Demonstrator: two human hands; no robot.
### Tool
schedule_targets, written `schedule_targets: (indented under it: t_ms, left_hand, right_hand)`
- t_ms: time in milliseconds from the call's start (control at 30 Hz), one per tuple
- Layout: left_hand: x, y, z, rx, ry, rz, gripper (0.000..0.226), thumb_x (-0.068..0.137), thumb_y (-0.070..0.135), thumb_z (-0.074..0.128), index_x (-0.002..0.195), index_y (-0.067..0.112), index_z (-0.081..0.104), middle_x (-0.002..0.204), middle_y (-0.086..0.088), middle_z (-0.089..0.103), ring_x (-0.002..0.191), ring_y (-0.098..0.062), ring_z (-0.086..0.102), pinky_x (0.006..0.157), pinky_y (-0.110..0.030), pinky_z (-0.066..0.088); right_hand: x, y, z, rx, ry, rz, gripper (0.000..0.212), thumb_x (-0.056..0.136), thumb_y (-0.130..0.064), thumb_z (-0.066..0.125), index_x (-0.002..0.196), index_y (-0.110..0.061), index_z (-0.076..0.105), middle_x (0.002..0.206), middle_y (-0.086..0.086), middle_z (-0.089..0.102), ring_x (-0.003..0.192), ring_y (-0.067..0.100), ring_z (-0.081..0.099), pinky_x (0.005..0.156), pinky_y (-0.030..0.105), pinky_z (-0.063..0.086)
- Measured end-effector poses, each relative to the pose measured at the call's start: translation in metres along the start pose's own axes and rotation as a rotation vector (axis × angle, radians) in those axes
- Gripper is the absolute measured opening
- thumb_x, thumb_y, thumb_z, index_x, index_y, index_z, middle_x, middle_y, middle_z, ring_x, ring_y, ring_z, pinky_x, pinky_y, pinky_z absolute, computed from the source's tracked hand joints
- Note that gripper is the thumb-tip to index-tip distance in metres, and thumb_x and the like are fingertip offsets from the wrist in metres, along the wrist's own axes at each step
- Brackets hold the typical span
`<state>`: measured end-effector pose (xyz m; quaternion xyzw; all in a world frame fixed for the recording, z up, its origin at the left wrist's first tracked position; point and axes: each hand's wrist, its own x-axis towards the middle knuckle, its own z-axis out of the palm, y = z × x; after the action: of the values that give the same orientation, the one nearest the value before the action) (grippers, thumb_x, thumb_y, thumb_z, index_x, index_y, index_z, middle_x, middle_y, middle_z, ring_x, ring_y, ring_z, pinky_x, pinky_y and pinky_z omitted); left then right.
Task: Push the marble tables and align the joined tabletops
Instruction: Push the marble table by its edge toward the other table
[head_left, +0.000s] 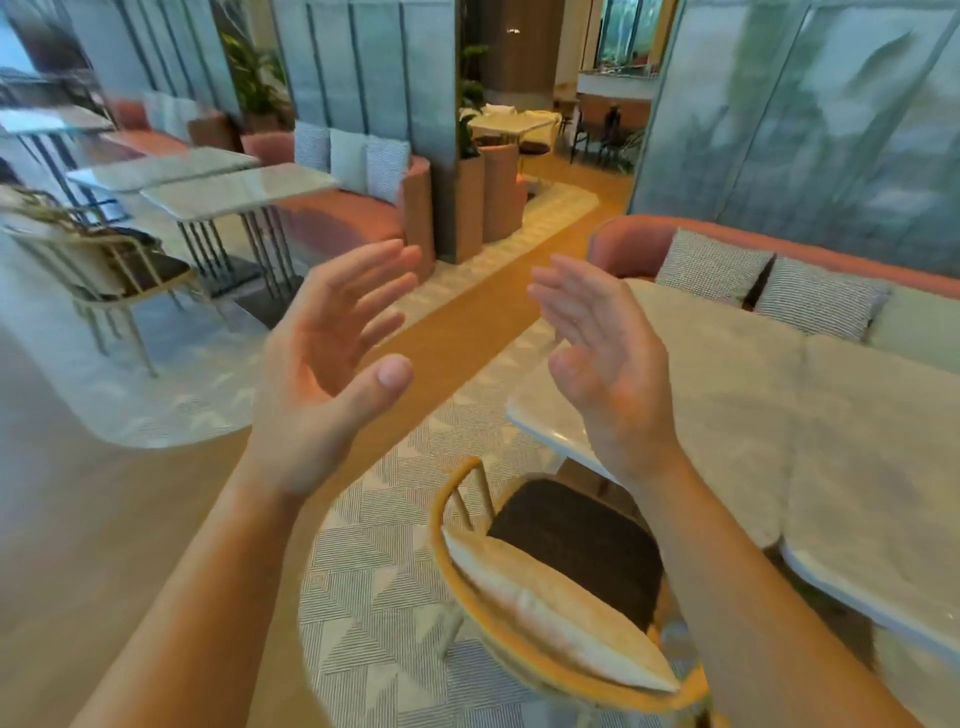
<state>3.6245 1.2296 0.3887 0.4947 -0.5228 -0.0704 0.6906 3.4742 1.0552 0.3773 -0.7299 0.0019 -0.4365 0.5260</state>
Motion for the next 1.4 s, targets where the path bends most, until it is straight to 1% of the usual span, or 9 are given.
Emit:
schedule_targets:
  t_ms: [167, 367, 500, 600, 767, 933, 1133, 1267, 1400]
  left_hand:
    - [0.027, -0.037, -0.077, 0.031, 0.049, -0.007, 0.078, 0.085, 0.068, 0.077, 0.148, 0.029, 0.052, 0.156, -0.004, 0.059, 0.146, -0.028, 0.057, 0.115, -0.042, 0.049]
    - [0.087, -0.091, -0.161, 0.146, 0.091, -0.019, 0.084, 0.085, 0.070, 0.076, 0.149, 0.021, 0.049, 0.156, -0.004, 0.060, 0.146, -0.027, 0.058, 0.117, -0.047, 0.050]
    - [0.135, -0.123, -0.216, 0.218, 0.136, -0.024, 0.083, 0.083, 0.070, 0.078, 0.146, 0.024, 0.051, 0.156, -0.005, 0.060, 0.146, -0.029, 0.058, 0.119, -0.056, 0.047]
    - [0.170, -0.144, -0.257, 0.259, 0.175, -0.033, 0.079, 0.083, 0.070, 0.078, 0.145, 0.028, 0.052, 0.156, -0.005, 0.060, 0.146, -0.029, 0.058, 0.119, -0.059, 0.046]
    - [0.219, -0.190, -0.316, 0.297, 0.233, -0.034, 0.077, 0.084, 0.071, 0.076, 0.145, 0.031, 0.054, 0.154, -0.003, 0.062, 0.144, -0.029, 0.060, 0.118, -0.057, 0.048]
    - [0.271, -0.266, -0.382, 0.298, 0.252, -0.041, 0.075, 0.082, 0.071, 0.078, 0.143, 0.033, 0.055, 0.154, -0.005, 0.061, 0.144, -0.030, 0.059, 0.118, -0.060, 0.047]
    - [0.351, -0.350, -0.467, 0.285, 0.238, -0.010, 0.073, 0.084, 0.070, 0.078, 0.144, 0.034, 0.056, 0.154, -0.004, 0.062, 0.145, -0.030, 0.059, 0.118, -0.060, 0.047]
    - [0.414, -0.397, -0.509, 0.274, 0.205, -0.029, 0.073, 0.083, 0.072, 0.077, 0.143, 0.036, 0.055, 0.153, -0.001, 0.062, 0.145, -0.026, 0.059, 0.118, -0.056, 0.048]
    - [0.474, -0.452, -0.544, 0.283, 0.183, -0.032, 0.079, 0.084, 0.069, 0.076, 0.146, 0.026, 0.053, 0.153, -0.001, 0.063, 0.145, -0.023, 0.060, 0.117, -0.047, 0.051]
  right_hand:
    - [0.059, 0.046, 0.069, 0.046, -0.064, -0.001, 0.084, 0.085, -0.074, 0.068, 0.146, -0.019, 0.049, 0.146, 0.006, 0.062, 0.137, 0.023, 0.062, 0.116, 0.038, 0.048]
    - [0.152, 0.125, 0.136, 0.129, -0.105, -0.023, 0.083, 0.084, -0.075, 0.068, 0.143, -0.019, 0.051, 0.145, 0.003, 0.062, 0.137, 0.022, 0.062, 0.115, 0.035, 0.048]
    - [0.223, 0.175, 0.183, 0.179, -0.138, -0.048, 0.084, 0.085, -0.075, 0.067, 0.143, -0.018, 0.051, 0.147, 0.007, 0.061, 0.138, 0.021, 0.061, 0.115, 0.032, 0.047]
    - [0.273, 0.204, 0.216, 0.205, -0.175, -0.052, 0.078, 0.085, -0.075, 0.066, 0.141, -0.023, 0.052, 0.148, 0.006, 0.061, 0.139, 0.021, 0.061, 0.115, 0.032, 0.046]
    - [0.341, 0.258, 0.261, 0.243, -0.199, -0.050, 0.077, 0.087, -0.073, 0.065, 0.141, -0.019, 0.052, 0.144, 0.005, 0.062, 0.137, 0.019, 0.062, 0.114, 0.029, 0.048]
    - [0.407, 0.333, 0.311, 0.223, -0.209, -0.035, 0.078, 0.087, -0.073, 0.065, 0.141, -0.019, 0.052, 0.144, 0.003, 0.062, 0.137, 0.019, 0.062, 0.114, 0.029, 0.048]
    - [0.502, 0.410, 0.361, 0.146, -0.187, -0.051, 0.076, 0.087, -0.076, 0.064, 0.140, -0.023, 0.054, 0.146, 0.007, 0.062, 0.137, 0.020, 0.062, 0.114, 0.032, 0.049]
    - [0.572, 0.454, 0.377, 0.095, -0.146, -0.062, 0.078, 0.086, -0.076, 0.064, 0.141, -0.022, 0.054, 0.147, 0.008, 0.062, 0.138, 0.022, 0.061, 0.118, 0.042, 0.048]
    - [0.636, 0.508, 0.384, 0.063, -0.119, -0.070, 0.074, 0.086, -0.078, 0.063, 0.139, -0.027, 0.055, 0.148, 0.006, 0.062, 0.139, 0.021, 0.061, 0.119, 0.044, 0.047]
